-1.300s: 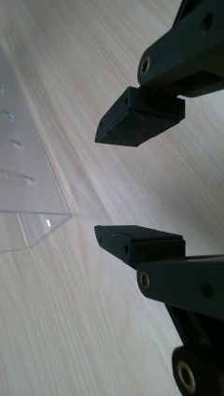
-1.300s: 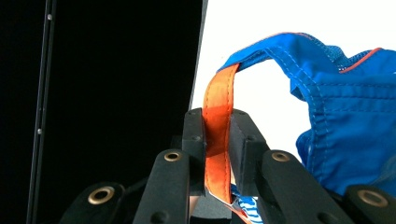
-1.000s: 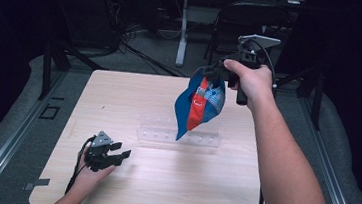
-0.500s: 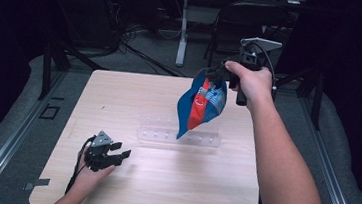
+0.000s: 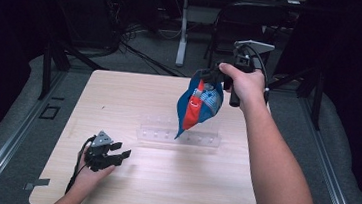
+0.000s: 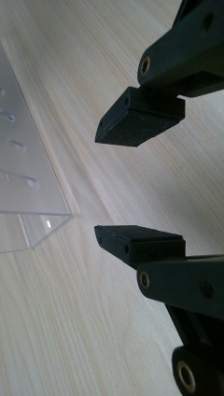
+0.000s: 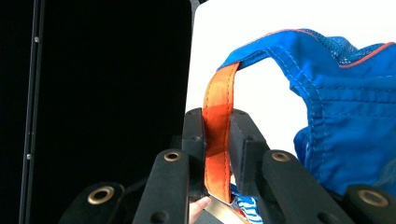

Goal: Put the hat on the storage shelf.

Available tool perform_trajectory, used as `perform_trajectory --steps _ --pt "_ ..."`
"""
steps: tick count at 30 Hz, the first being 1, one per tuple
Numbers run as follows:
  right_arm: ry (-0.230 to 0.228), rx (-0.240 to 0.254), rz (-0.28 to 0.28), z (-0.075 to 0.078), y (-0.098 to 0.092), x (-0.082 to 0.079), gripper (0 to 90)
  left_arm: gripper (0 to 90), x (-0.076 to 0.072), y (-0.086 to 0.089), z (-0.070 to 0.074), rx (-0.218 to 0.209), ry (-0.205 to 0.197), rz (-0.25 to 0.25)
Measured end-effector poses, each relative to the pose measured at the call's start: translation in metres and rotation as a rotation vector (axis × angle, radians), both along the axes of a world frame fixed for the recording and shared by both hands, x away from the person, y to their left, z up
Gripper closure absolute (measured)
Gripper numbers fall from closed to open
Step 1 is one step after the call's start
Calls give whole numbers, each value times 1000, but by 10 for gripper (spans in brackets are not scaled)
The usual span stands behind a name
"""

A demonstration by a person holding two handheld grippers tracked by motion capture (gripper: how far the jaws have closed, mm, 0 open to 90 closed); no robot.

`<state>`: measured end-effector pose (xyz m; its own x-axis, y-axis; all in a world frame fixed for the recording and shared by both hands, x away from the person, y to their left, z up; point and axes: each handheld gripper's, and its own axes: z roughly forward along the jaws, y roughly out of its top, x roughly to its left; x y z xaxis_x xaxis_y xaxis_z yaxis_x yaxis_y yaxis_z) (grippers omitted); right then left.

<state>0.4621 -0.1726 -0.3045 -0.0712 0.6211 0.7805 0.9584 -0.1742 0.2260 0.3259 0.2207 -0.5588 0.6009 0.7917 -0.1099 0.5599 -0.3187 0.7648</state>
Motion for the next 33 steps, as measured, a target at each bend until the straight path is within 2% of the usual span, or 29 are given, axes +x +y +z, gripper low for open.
perform_trajectory --steps 14,23,33 --pt "22 1 21 -17 9 3 780 492 0 0 0 1 0 2" --pt "54 -14 24 -38 7 6 779 492 2 -1 -1 5 6 2" --pt "65 -25 24 -46 5 7 779 492 1 1 -1 4 5 7"
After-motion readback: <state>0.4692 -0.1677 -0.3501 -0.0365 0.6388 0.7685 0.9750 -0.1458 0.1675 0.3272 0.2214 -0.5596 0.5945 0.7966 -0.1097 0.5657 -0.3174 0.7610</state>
